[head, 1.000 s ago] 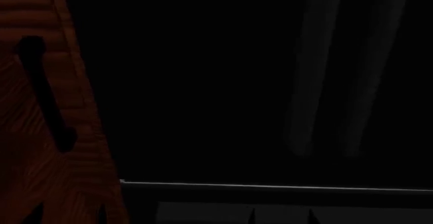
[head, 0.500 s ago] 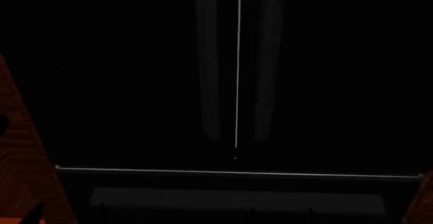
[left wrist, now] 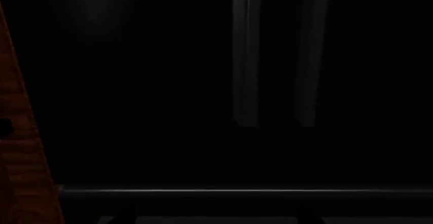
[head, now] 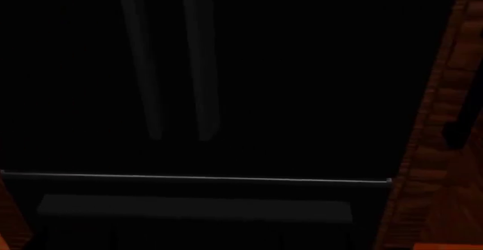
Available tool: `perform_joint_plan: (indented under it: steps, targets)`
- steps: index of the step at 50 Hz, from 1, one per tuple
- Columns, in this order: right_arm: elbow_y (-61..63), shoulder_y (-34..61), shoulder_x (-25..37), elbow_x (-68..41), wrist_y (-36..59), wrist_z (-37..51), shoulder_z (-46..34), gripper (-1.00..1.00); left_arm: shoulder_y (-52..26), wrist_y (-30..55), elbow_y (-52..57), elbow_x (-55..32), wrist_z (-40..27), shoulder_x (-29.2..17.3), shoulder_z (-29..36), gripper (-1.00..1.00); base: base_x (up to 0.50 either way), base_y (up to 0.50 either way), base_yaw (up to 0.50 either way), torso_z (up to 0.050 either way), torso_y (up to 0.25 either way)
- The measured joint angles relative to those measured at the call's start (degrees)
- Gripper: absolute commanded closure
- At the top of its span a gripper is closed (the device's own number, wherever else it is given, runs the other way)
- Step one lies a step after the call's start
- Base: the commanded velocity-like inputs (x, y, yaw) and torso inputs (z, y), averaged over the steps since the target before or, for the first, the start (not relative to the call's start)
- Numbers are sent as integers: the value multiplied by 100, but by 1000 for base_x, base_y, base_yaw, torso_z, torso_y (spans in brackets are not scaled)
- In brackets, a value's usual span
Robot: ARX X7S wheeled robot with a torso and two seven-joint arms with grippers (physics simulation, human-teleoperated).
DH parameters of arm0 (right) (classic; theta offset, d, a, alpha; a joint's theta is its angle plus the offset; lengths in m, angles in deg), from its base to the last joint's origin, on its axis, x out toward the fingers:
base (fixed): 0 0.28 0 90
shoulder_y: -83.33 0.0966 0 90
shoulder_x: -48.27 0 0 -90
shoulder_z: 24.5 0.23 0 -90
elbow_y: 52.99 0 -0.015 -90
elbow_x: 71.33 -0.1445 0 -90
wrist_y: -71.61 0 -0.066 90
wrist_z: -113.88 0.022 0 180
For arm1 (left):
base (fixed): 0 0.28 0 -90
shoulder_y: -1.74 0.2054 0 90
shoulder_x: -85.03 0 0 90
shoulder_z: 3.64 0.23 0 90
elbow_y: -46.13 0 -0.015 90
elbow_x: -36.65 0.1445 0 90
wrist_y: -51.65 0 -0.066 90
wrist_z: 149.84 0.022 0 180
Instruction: Navigate to the stove.
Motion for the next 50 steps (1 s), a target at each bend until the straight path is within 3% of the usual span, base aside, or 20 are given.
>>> perform_joint_plan:
  steps: [16,50]
  targets:
    - [-66,11,-32,353,-225,329,-123,-100,-27,-2,-31,-14,-44,-52,31,-100,-3,0,-13,0,0]
    - [-119,47,27,280,-243,459,-211,-100,-45,-75,-70,-63,-131,-117,96,-100,-182,20,-500,0,0]
